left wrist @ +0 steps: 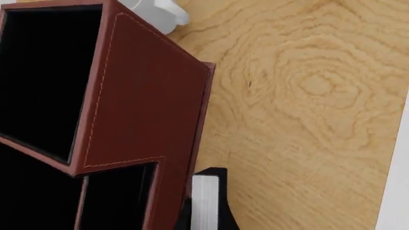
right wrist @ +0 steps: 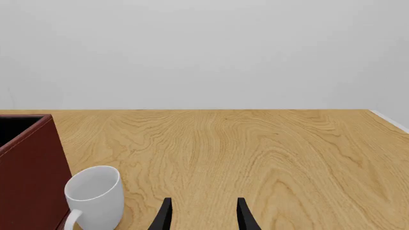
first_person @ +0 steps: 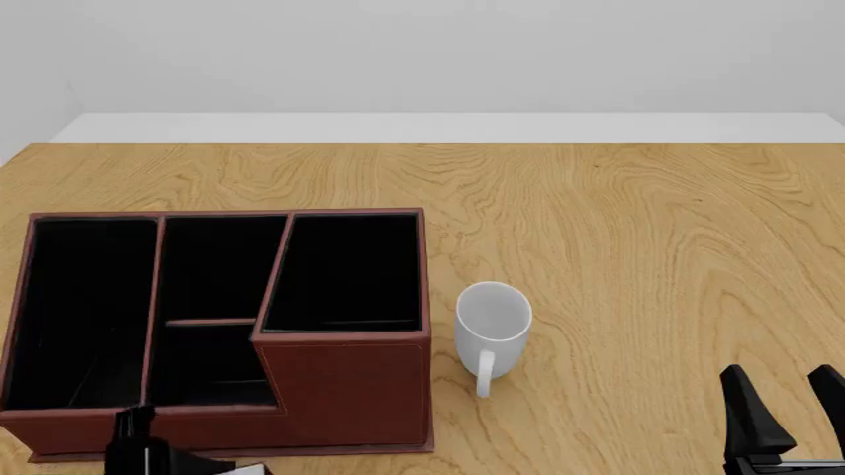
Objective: Pick up the book and place it in the front compartment of the caddy.
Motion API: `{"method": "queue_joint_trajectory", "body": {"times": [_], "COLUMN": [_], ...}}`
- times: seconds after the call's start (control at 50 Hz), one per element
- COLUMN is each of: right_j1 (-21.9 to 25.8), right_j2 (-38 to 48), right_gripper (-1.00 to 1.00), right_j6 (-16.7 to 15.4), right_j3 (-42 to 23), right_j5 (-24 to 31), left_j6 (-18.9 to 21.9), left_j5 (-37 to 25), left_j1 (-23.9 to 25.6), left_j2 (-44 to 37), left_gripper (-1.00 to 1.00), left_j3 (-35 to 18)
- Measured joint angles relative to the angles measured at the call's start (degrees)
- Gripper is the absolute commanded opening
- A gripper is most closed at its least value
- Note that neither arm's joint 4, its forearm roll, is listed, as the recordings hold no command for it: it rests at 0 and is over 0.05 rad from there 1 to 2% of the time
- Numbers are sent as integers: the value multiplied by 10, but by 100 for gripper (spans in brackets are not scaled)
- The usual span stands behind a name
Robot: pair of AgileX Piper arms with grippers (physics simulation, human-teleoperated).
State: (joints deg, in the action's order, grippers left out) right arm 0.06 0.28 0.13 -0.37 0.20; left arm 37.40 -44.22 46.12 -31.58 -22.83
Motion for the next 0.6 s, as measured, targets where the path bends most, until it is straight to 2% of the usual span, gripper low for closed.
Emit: {"method": "queue_joint_trajectory", "body": {"times": [0.26, 0.6], "right_j1": [0, 0], "right_j2": [0, 0], "right_gripper": [100, 100], "right_j6": [0, 0], "right_j3": [0, 0], "right_j5": [0, 0], "left_j6": [57, 133], "left_j5": [-53, -112], "left_j1": [-40, -76], "left_j2": [52, 119], "left_gripper": [-100, -100], "left_j3": [-28, -93]}}
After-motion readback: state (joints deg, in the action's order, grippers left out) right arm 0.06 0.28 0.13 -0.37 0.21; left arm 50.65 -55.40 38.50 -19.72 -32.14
